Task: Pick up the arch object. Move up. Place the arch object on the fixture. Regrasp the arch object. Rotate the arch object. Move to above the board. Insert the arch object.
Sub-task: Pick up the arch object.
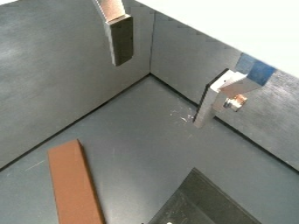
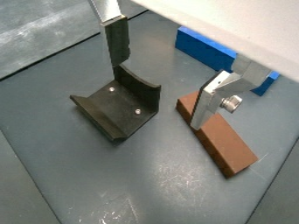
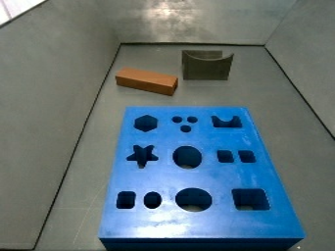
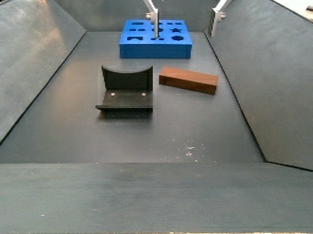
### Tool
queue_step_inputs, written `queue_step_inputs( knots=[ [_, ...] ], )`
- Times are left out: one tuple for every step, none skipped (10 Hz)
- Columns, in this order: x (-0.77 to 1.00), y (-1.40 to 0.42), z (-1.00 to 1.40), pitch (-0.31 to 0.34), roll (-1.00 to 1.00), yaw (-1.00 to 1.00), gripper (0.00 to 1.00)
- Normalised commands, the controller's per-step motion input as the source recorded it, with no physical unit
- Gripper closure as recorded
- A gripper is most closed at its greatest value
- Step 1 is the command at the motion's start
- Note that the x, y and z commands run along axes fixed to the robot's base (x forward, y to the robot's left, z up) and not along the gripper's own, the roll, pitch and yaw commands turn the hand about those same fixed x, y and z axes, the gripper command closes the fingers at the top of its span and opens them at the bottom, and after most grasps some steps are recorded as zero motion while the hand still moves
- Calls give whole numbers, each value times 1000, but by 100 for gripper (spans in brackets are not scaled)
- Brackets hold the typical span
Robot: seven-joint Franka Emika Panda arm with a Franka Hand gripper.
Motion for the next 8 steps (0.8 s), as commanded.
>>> queue_step_inputs(
  knots=[
    [0,-29,0,0,0,0,0],
    [0,-326,-80,-56,-7,217,0],
    [-57,-471,-189,-140,0,674,0],
    [0,-383,-291,-121,0,763,0],
    [0,-354,-346,-116,0,809,0],
    [0,-260,-377,-101,0,914,0],
    [0,-234,-414,-97,21,951,0],
    [-26,-240,-483,-80,74,986,0]
  ],
)
